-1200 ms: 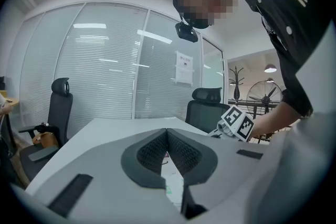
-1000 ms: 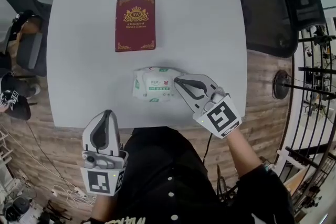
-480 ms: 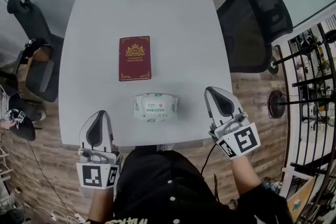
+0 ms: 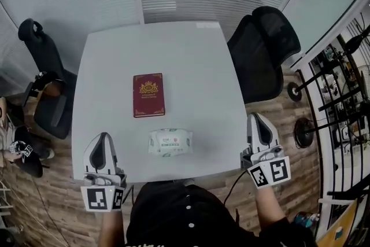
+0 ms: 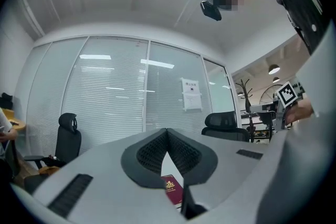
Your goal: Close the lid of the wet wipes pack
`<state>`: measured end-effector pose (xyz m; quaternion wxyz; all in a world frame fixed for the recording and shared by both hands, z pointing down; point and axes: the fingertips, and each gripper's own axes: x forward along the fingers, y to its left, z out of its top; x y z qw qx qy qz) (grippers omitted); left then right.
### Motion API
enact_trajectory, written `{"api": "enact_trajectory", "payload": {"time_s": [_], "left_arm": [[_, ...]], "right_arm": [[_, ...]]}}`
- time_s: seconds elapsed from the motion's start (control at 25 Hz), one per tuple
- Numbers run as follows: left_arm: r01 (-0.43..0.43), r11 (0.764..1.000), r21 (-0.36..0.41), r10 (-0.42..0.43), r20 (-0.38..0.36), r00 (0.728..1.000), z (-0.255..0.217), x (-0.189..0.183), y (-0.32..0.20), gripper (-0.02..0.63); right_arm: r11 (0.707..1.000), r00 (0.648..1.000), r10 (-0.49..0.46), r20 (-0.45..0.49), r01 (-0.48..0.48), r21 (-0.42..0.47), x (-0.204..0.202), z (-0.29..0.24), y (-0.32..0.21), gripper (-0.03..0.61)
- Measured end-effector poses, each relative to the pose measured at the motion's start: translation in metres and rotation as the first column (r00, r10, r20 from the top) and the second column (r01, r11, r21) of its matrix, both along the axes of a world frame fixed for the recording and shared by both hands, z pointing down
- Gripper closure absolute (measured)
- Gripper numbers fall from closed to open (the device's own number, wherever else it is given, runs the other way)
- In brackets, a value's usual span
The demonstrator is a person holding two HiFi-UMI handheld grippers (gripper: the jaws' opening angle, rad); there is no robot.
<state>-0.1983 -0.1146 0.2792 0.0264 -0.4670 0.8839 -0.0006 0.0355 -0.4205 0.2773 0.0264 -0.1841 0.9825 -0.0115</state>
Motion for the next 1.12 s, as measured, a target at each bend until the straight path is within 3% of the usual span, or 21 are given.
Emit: {"api": "enact_trajectory", "payload": {"time_s": [0.4,1.12], "left_arm": [[0.045,0.999,0.000,-0.045,0.036,0.998,-0.006,0.003,0.020,0.598],[0.073,0.997,-0.020,-0.072,0.059,0.996,-0.005,0.012,0.041,0.598]], "right_arm": [[0.993,0.991,0.119,0.063,-0.120,0.022,0.044,-0.003,-0.014,0.551],[0.997,0.997,0.071,0.022,-0.072,0.035,0.026,0.006,0.007,0.551]]}}
